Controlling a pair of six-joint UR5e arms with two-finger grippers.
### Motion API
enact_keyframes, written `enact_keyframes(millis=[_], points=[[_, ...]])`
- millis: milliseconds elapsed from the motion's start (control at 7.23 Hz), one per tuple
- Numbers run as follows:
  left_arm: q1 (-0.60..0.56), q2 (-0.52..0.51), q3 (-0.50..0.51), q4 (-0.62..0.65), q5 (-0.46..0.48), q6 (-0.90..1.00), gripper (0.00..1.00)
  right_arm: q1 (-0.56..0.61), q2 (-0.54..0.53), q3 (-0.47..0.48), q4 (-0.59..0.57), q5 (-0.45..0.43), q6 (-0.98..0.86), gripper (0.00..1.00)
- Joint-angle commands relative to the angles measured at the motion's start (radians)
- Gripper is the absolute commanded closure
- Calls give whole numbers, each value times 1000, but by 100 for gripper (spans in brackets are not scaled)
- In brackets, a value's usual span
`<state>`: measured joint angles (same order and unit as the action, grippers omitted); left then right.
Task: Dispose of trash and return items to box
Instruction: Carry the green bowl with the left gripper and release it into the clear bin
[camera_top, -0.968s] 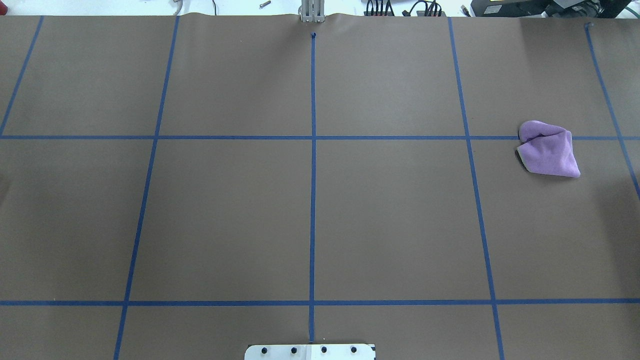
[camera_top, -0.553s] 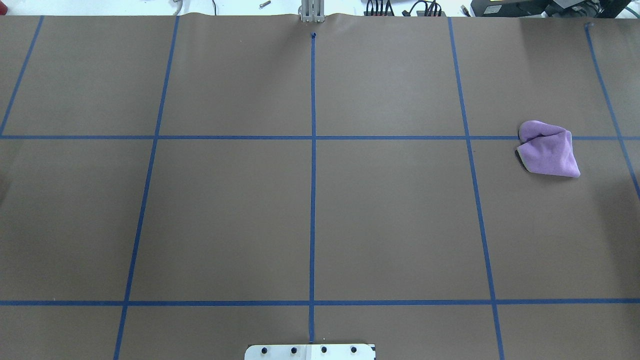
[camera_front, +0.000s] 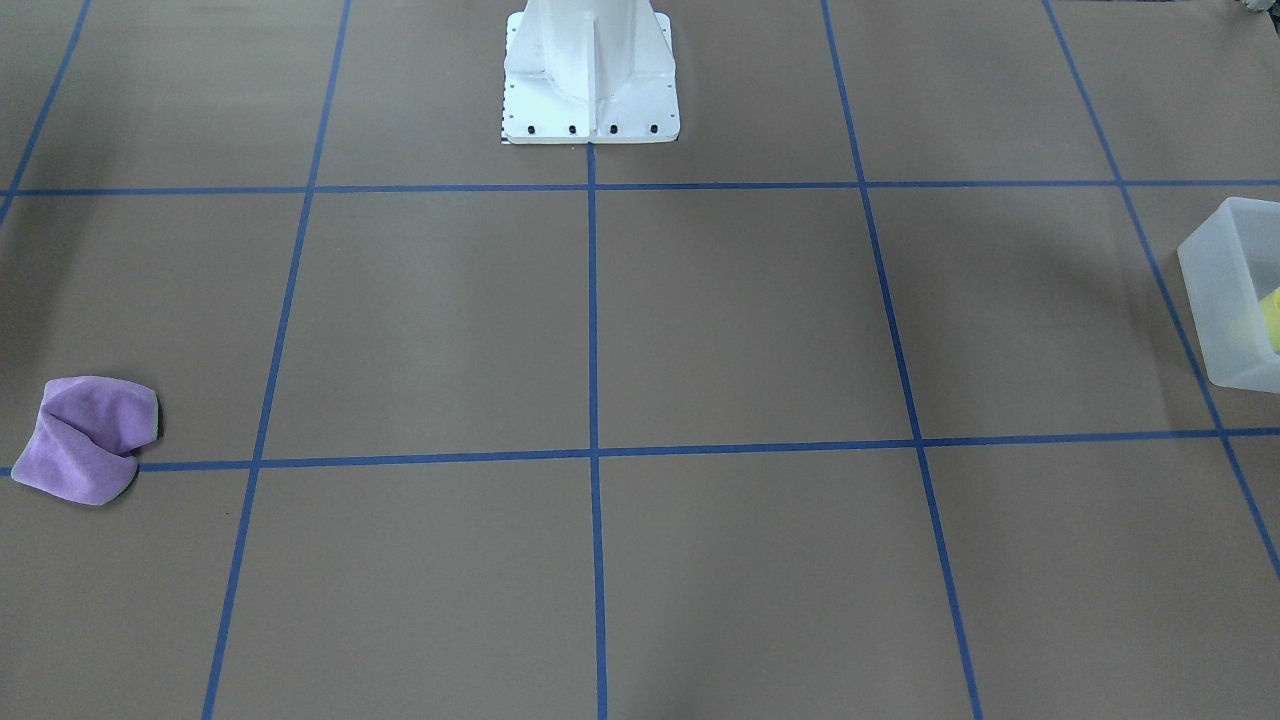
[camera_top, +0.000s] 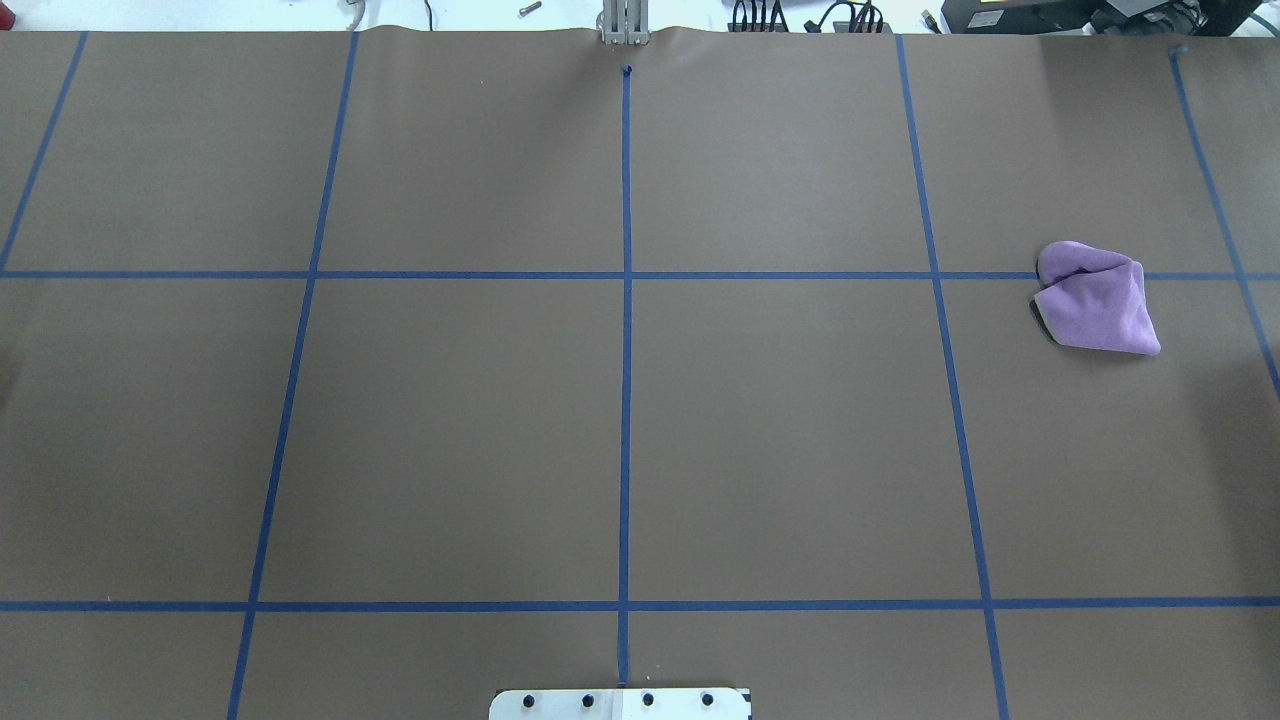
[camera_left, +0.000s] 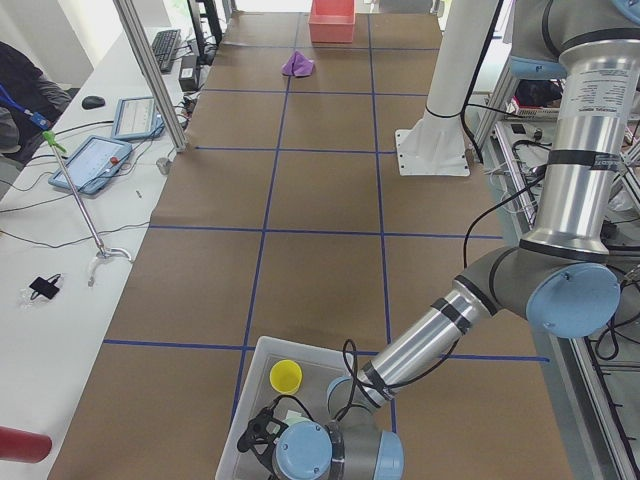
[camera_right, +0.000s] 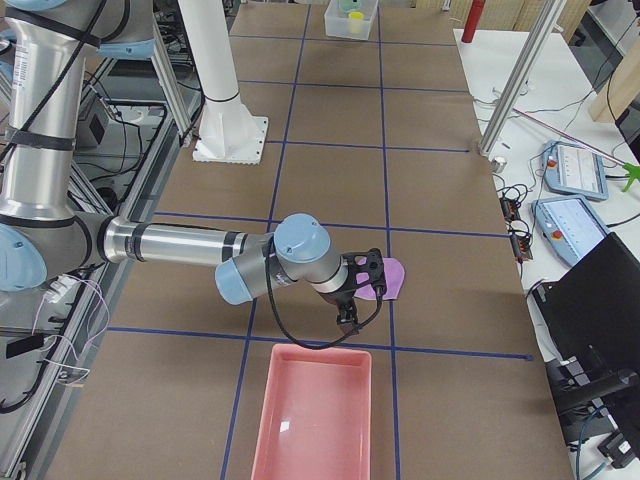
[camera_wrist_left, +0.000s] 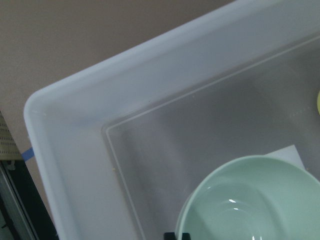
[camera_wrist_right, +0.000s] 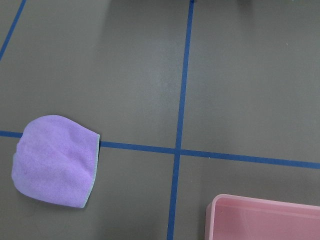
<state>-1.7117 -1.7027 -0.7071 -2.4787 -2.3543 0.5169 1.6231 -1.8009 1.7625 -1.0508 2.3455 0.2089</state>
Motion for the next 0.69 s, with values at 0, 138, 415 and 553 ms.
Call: enact_keyframes(millis=[0, 138, 415, 553], points=[[6, -15, -58, -28, -8, -119, 2, 0, 0, 2, 0, 0, 1, 0], [7, -21, -145, 41, -52, -208, 2, 0, 0, 2, 0, 2, 3, 0], [3, -41, -448, 445, -76, -222, 2, 0, 0, 2, 0, 2, 3, 0], [4, -37, -659, 732, -69, -213, 2, 0, 0, 2, 0, 3, 4, 0]])
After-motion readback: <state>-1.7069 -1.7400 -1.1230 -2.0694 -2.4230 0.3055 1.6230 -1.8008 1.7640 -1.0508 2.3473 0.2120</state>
